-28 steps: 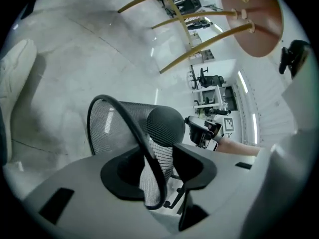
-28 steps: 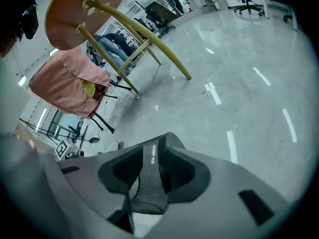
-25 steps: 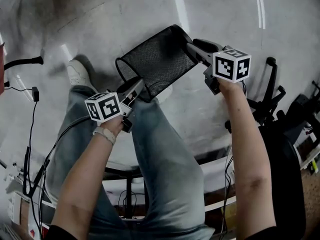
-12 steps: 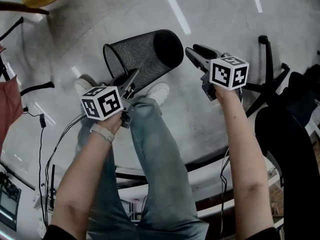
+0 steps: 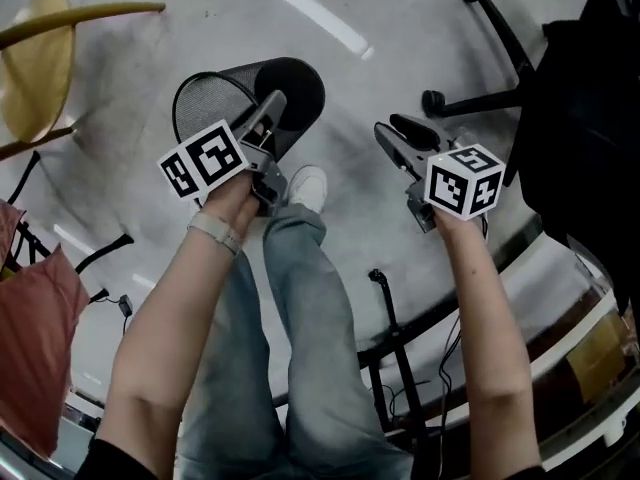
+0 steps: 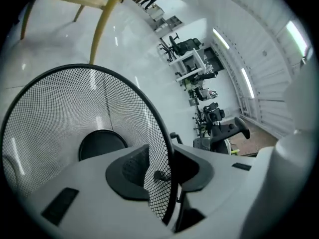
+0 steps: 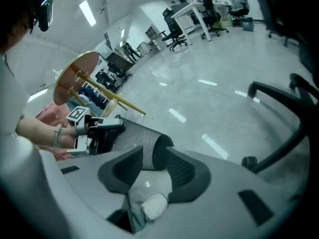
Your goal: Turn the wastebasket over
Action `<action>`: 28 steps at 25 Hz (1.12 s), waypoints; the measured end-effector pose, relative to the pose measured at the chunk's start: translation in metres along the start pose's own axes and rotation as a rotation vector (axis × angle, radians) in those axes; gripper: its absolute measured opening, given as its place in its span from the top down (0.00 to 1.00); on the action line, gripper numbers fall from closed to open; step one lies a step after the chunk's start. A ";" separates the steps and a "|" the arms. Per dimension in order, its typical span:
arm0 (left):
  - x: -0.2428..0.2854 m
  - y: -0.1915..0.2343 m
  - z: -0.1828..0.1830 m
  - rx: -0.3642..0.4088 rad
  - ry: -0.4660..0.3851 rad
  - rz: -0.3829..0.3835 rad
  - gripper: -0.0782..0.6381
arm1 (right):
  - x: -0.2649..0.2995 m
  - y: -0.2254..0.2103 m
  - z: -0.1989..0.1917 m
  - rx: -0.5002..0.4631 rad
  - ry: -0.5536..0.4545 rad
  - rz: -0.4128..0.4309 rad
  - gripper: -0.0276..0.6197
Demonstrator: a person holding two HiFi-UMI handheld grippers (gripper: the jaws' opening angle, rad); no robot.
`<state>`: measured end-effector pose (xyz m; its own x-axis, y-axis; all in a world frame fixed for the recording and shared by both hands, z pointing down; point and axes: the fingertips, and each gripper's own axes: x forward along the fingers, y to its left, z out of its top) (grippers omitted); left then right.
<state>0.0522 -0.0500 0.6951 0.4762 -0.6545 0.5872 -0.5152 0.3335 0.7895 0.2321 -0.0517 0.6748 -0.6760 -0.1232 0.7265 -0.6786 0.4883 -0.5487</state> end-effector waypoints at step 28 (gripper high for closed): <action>0.135 -0.045 -0.030 0.114 0.130 0.081 0.59 | -0.064 -0.051 -0.064 0.264 -0.255 -0.180 0.72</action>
<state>0.1606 -0.1331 0.7442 0.5146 -0.5329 0.6717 -0.6294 0.2972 0.7180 0.3283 -0.0135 0.6832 -0.5669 -0.4126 0.7130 -0.8204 0.2046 -0.5339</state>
